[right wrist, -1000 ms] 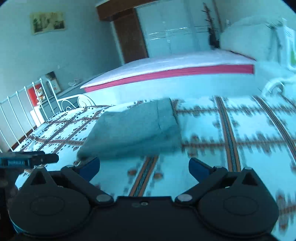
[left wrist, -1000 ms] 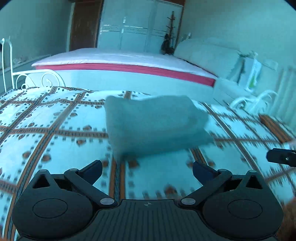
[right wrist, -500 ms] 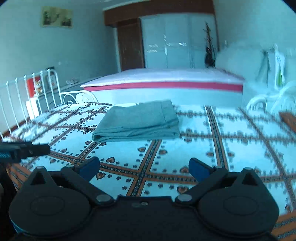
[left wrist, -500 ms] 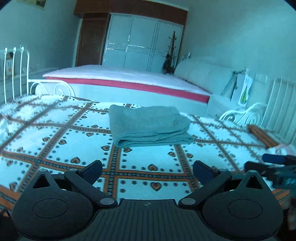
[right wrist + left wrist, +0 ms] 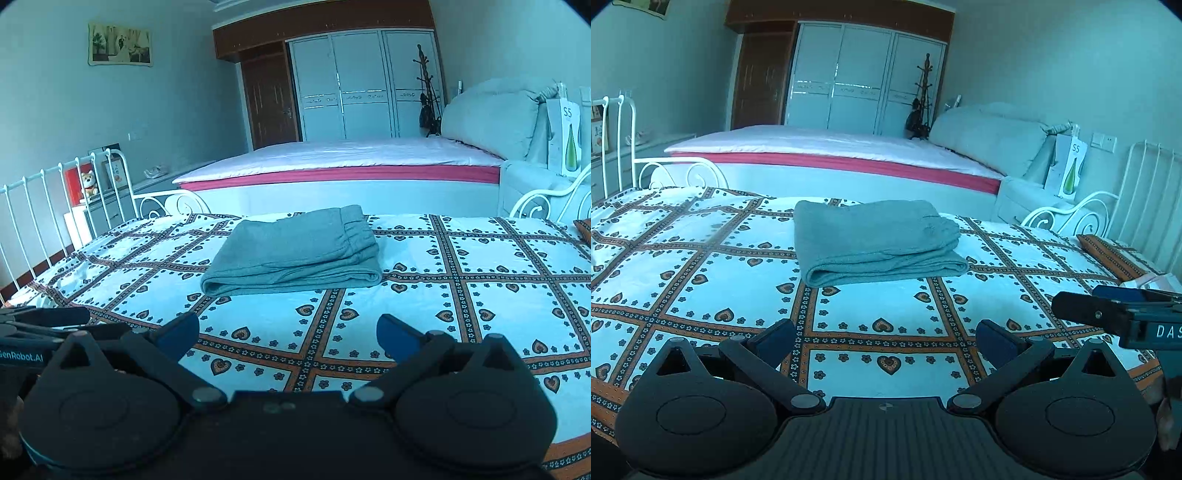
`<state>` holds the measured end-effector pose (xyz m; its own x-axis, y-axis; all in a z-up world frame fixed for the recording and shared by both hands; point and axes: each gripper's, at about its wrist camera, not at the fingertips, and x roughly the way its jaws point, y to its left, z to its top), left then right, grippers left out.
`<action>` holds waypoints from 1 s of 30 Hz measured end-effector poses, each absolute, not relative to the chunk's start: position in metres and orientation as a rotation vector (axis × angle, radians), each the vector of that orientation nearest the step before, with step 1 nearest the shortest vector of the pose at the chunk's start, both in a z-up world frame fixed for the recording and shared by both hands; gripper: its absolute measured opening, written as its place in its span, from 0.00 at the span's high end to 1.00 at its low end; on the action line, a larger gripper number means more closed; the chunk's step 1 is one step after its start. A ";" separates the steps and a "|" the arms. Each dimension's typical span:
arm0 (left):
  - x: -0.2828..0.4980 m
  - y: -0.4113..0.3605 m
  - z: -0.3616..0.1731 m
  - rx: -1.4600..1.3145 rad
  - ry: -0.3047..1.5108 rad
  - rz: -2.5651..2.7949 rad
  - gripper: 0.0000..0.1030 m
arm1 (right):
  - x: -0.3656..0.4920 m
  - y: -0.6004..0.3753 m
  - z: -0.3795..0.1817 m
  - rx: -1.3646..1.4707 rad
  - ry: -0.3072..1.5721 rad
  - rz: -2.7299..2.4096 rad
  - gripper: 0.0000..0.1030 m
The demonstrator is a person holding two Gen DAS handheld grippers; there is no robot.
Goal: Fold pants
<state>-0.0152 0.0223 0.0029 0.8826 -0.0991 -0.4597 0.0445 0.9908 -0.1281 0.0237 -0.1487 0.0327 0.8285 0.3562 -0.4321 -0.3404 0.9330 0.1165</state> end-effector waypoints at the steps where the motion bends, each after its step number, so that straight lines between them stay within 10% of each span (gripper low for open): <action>1: -0.015 0.022 0.003 -0.116 0.482 -0.076 0.00 | 0.023 -0.148 0.032 0.035 0.466 0.371 0.06; 30: -0.013 0.018 0.002 -0.108 0.468 -0.075 0.00 | 0.022 -0.153 0.033 0.072 0.475 0.355 0.06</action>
